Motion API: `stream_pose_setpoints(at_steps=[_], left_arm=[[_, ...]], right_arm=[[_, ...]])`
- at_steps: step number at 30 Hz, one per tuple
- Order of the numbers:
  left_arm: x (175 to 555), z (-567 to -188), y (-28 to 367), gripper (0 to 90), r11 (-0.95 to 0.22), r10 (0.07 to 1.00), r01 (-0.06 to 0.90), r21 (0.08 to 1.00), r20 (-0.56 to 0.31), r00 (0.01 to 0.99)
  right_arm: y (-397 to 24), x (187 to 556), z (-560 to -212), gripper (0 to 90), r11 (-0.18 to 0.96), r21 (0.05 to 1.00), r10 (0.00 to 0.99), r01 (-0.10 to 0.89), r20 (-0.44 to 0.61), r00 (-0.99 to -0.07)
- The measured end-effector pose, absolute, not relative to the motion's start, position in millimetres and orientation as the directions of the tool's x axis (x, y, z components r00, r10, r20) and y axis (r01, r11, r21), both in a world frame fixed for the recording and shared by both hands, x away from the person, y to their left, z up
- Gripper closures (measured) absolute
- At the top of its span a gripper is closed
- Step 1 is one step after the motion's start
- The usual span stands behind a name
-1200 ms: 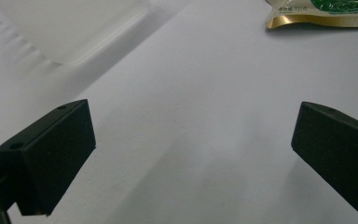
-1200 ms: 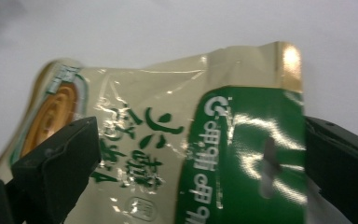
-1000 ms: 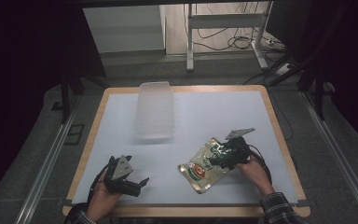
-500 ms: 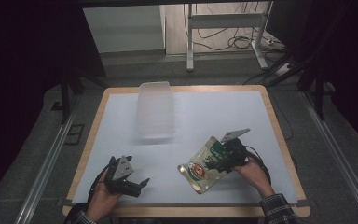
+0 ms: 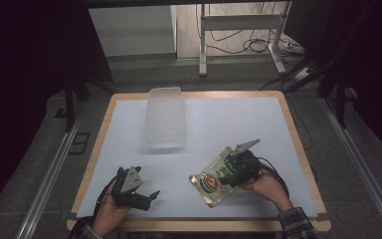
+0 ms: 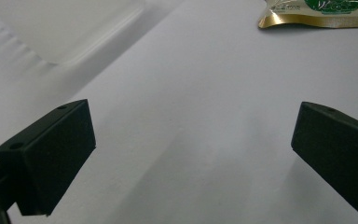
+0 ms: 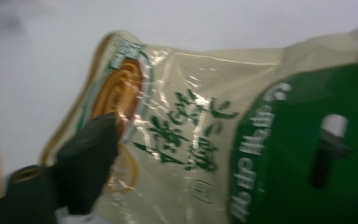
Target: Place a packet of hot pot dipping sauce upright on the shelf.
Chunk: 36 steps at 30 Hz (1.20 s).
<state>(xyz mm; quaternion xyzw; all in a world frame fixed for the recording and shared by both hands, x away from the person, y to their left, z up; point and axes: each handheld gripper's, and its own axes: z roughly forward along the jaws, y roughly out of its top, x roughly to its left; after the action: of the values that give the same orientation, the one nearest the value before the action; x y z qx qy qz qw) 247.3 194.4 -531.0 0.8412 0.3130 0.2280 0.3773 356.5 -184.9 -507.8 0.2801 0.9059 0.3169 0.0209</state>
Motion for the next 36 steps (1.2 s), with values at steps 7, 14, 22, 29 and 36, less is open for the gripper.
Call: stream_pose_setpoints(at_steps=[7,14,22,29,36], left_arm=[[247.2,-531.3,193.9,0.0,-0.522,0.698,0.354,0.776,0.150,0.701],[247.0,-531.1,194.0,0.0,-0.522,0.698,0.353,0.776,0.151,0.700],[246.7,-530.8,194.3,0.0,-0.516,0.701,0.353,0.781,0.148,0.697],[246.5,-530.3,194.4,0.0,-0.516,0.703,0.350,0.782,0.153,0.694],[246.5,-529.9,194.8,0.0,-0.514,0.706,0.350,0.783,0.155,0.691]], right_arm=[[-176.4,353.1,-509.5,56.8,0.674,0.573,0.528,0.465,0.066,-0.847],[-171.7,351.0,-510.4,82.5,0.663,0.569,0.546,0.487,0.078,-0.834],[-172.6,353.0,-506.5,88.1,0.640,0.576,0.551,0.508,0.115,-0.826],[-173.4,342.6,-490.9,87.9,0.643,0.634,0.527,0.430,0.040,-0.849],[-175.3,341.3,-481.7,88.4,0.620,0.651,0.526,0.438,0.070,-0.848]])
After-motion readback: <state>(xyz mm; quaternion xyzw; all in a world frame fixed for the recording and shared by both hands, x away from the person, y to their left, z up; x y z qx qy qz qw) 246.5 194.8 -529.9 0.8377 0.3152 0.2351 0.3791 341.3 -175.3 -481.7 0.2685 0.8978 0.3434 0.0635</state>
